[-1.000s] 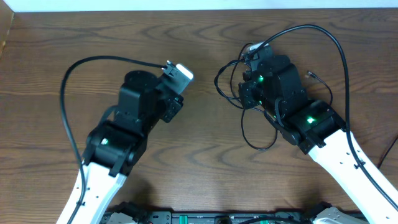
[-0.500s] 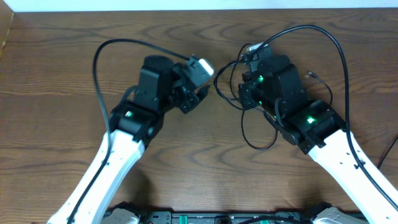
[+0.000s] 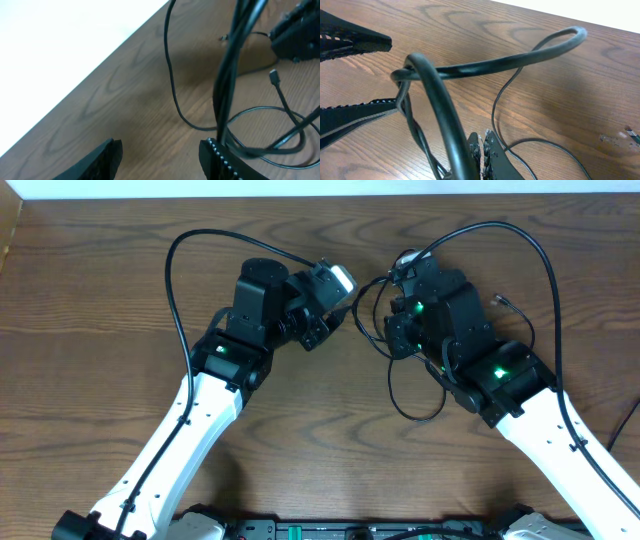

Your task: Untangle cables

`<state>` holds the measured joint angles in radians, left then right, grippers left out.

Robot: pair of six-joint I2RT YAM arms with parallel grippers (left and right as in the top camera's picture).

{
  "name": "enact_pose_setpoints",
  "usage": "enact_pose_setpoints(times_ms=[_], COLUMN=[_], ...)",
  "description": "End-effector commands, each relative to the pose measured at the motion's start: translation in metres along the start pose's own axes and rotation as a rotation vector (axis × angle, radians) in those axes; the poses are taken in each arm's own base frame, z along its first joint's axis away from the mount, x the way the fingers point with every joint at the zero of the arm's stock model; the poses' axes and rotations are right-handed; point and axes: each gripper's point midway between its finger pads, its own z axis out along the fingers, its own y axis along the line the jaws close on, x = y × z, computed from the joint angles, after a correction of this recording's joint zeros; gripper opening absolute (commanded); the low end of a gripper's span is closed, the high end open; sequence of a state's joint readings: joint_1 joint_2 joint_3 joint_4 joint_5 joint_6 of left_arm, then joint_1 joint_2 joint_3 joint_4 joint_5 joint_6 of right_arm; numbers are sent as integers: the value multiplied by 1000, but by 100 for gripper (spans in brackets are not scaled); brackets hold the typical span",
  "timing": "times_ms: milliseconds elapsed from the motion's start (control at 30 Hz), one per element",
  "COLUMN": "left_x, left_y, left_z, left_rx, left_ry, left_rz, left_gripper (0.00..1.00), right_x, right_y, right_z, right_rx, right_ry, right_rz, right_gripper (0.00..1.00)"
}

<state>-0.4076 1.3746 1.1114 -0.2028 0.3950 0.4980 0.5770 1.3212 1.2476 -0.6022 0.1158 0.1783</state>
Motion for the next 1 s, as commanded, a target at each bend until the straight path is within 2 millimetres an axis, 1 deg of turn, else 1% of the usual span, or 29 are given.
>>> enact_pose_setpoints(times_ms=[0,67,133,300,467,600,733,833,967], left_x=[-6,-4,-5,-17,-19,-12,4,14,20], left_y=[-2,-4,-12,-28,-35,-38,-46,-51,-55], left_z=[-4,-7,-12,-20,-21,-21,-23,-25,-26], left_rx=[16,21,55,148,183,195,223,241,253], left_ry=[-20,-10,-10,-67,-75,-48,20,65,91], left_rz=[-24,-63,-72,-65,-69,-82,-117,-139,-153], left_gripper=[54,55,55,54,54,53,53,50,49], right_x=[-3,-3,-3,-5,-1,1,3,2,-2], right_y=[1,1,1,2,1,1,1,1,2], right_z=[1,1,1,3,7,10,13,13,13], right_rx=[-6,-6,-6,-7,-4,-2,0,3,-1], right_ry=[-5,-5,-7,-13,5,16,24,17,1], right_rz=[1,1,2,2,0,-1,-2,-2,-3], right_gripper=[1,1,1,1,1,1,1,1,1])
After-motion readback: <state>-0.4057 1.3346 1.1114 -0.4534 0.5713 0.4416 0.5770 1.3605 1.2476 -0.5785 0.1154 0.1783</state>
